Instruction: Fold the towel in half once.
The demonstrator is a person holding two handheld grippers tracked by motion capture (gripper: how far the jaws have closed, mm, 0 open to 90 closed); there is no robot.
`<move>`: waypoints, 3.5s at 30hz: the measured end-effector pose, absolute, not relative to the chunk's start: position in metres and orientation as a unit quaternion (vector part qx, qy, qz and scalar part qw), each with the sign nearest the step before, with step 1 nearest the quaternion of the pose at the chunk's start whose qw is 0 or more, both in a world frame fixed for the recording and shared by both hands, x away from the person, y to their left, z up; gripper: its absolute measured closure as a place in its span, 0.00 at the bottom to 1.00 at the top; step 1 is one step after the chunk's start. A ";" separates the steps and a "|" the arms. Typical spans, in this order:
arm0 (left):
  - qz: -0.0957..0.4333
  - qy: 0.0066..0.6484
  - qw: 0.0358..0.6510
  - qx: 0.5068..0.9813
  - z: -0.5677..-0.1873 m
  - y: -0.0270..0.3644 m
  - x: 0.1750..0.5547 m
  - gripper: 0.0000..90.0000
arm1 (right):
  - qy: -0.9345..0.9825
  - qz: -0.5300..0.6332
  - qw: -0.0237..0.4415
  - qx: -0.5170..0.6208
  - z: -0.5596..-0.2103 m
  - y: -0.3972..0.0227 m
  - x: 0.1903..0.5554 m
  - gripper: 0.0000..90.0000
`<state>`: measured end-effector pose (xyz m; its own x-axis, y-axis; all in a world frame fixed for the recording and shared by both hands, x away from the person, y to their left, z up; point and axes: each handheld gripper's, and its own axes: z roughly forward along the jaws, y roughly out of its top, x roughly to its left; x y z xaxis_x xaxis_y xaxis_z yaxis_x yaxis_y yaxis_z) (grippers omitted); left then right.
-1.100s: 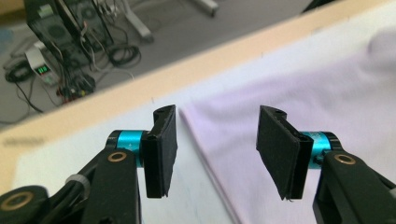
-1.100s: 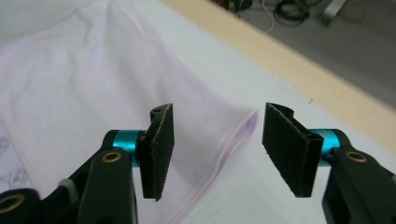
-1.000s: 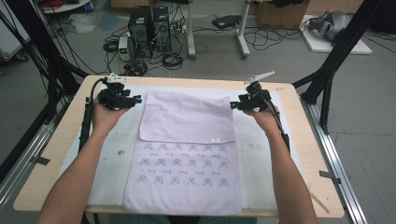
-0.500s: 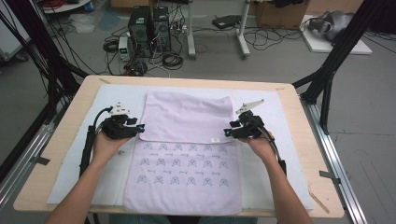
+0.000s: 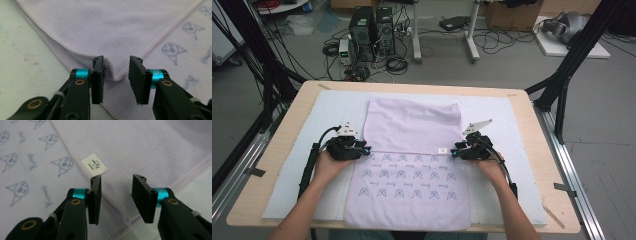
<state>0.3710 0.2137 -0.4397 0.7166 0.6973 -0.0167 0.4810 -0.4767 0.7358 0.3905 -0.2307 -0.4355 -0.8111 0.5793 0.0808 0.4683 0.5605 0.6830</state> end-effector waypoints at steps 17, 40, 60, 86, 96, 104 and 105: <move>0.174 0.362 0.402 0.823 -0.429 0.220 0.369 0.93 | 0.874 0.379 0.089 0.291 -0.432 -0.234 0.390 0.94; 0.150 0.302 0.445 0.830 -0.410 0.246 0.279 0.91 | 0.882 0.425 0.071 0.194 -0.393 -0.242 0.307 0.94; 0.093 0.267 0.407 0.868 -0.442 0.228 0.321 0.63 | 0.895 0.389 0.066 0.209 -0.436 -0.241 0.338 0.69; 0.101 0.212 0.479 0.846 -0.422 0.237 0.301 0.97 | 0.873 0.459 0.049 0.158 -0.419 -0.249 0.326 0.97; 0.086 0.180 0.505 0.840 -0.409 0.256 0.242 0.97 | 0.875 0.476 0.012 0.092 -0.400 -0.264 0.278 0.96; 0.106 0.203 0.513 0.827 -0.401 0.247 0.265 0.71 | 0.863 0.486 0.032 0.135 -0.393 -0.265 0.298 0.74; 0.115 0.212 0.509 0.827 -0.403 0.245 0.274 0.69 | 0.864 0.480 0.041 0.147 -0.394 -0.263 0.306 0.72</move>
<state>0.2738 0.2451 -0.4025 0.8843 0.4663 -0.0257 0.2332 -0.3932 0.8894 0.3064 -0.2635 -0.3940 -0.9535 0.2930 0.0698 0.2142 0.4965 0.8412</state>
